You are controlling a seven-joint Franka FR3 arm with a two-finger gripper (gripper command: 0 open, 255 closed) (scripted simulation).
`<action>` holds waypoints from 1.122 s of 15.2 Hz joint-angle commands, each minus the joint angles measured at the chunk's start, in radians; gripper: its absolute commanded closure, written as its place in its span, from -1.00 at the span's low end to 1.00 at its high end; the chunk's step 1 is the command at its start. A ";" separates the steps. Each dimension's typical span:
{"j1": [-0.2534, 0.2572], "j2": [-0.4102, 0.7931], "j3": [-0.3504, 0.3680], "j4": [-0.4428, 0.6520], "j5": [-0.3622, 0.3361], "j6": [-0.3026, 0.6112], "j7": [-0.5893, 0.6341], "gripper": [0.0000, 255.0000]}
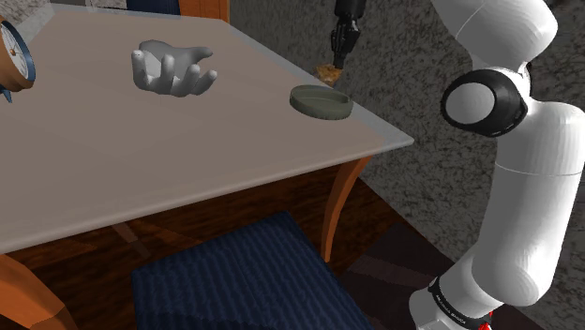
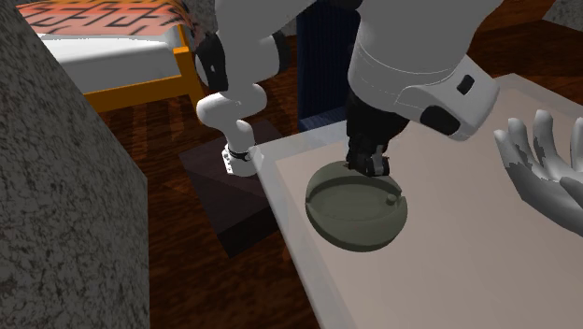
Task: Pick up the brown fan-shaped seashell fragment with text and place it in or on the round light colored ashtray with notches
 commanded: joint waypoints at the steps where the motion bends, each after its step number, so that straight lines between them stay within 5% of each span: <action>1: -0.008 -0.021 -0.005 -0.062 -0.002 0.044 -0.018 1.00; 9: 0.002 -0.166 -0.011 -0.407 -0.016 0.243 -0.049 1.00; 17: 0.004 -0.211 -0.011 -0.543 -0.020 0.333 -0.061 1.00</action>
